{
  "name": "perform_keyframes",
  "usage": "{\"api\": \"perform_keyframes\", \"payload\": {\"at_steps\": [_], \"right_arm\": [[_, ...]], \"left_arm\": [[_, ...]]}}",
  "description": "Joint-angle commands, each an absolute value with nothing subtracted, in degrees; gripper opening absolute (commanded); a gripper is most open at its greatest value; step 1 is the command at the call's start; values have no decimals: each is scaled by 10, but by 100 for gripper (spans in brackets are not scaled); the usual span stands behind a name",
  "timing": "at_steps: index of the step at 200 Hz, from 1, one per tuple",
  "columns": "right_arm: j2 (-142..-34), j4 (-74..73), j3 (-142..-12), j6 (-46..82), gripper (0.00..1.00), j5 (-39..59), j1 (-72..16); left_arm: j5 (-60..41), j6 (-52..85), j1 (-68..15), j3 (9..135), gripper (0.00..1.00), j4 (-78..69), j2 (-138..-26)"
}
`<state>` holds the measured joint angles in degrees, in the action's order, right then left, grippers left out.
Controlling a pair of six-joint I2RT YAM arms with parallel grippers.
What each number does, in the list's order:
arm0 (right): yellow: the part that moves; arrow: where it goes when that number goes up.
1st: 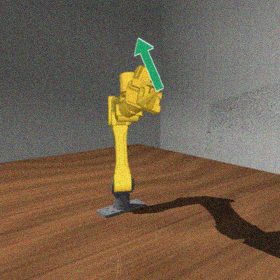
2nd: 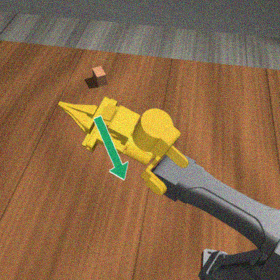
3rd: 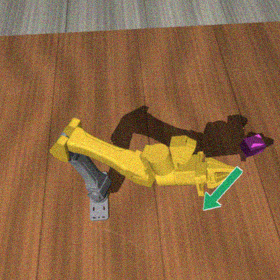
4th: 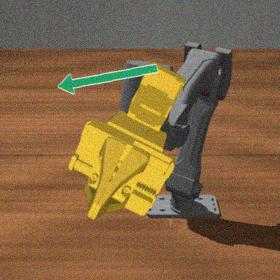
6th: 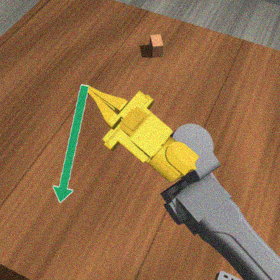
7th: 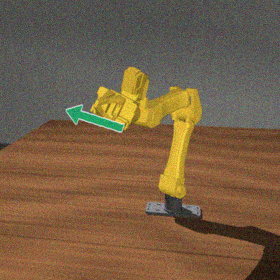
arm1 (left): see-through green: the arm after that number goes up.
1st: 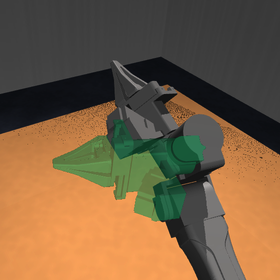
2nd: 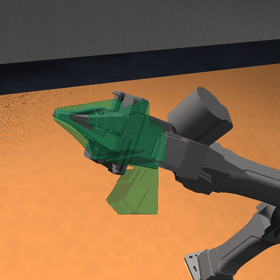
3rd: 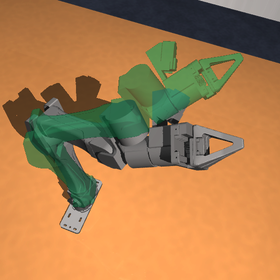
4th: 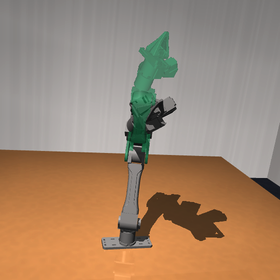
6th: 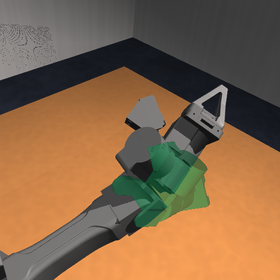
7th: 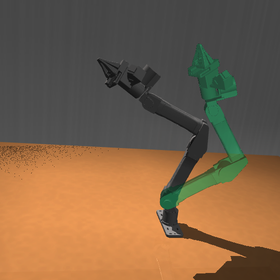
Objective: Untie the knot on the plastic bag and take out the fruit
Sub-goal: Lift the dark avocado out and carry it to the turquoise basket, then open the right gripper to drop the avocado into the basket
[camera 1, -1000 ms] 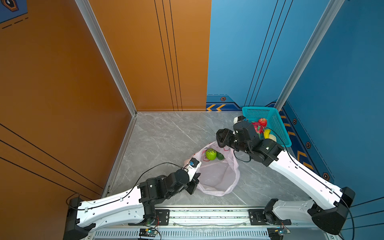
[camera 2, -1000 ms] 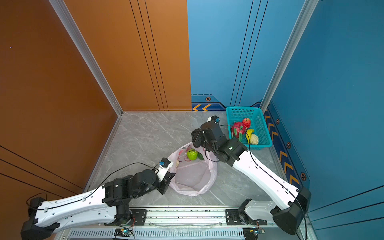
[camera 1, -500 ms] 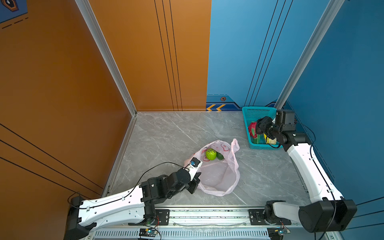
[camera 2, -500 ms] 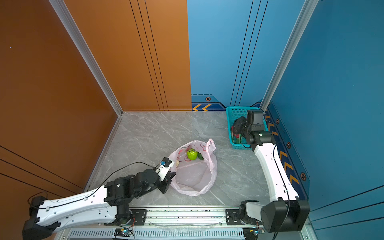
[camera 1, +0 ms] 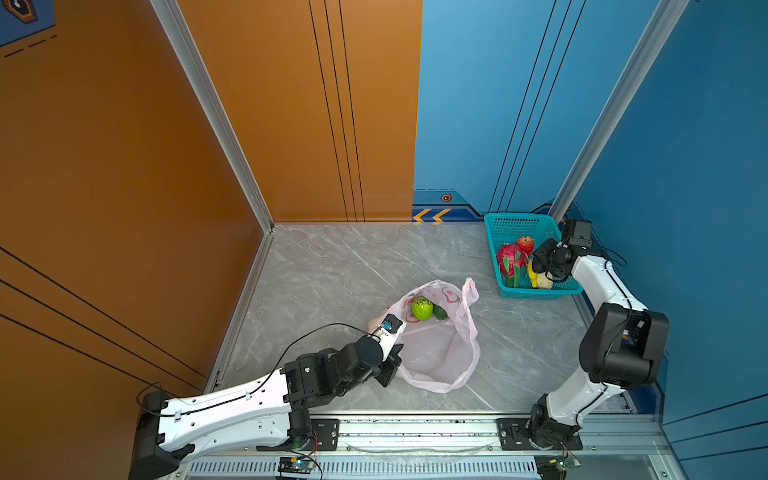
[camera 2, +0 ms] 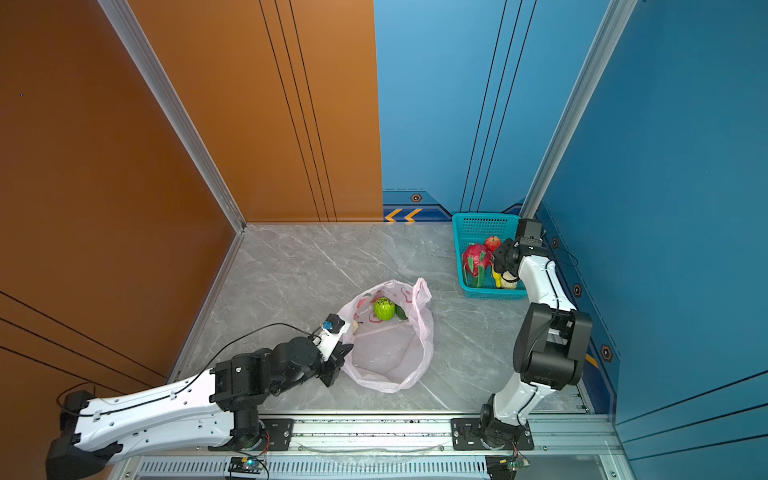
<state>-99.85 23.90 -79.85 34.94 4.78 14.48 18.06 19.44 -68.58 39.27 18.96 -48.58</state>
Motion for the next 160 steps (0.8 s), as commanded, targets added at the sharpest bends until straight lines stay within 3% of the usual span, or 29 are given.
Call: {"api": "perform_keyframes", "payload": {"at_steps": [1, 67, 116, 160], "right_arm": [[-1036, 210, -851, 327, 38, 35, 153], [-1154, 256, -961, 310, 47, 9, 155], [-1147, 274, -966, 297, 72, -10, 152], [-1110, 283, -938, 289, 79, -19, 147]], "left_arm": [[199, 192, -685, 417, 0, 208, -487], [201, 196, -683, 424, 0, 212, -497], [206, 199, -683, 424, 0, 212, -499], [204, 197, -682, 421, 0, 206, -496]]}}
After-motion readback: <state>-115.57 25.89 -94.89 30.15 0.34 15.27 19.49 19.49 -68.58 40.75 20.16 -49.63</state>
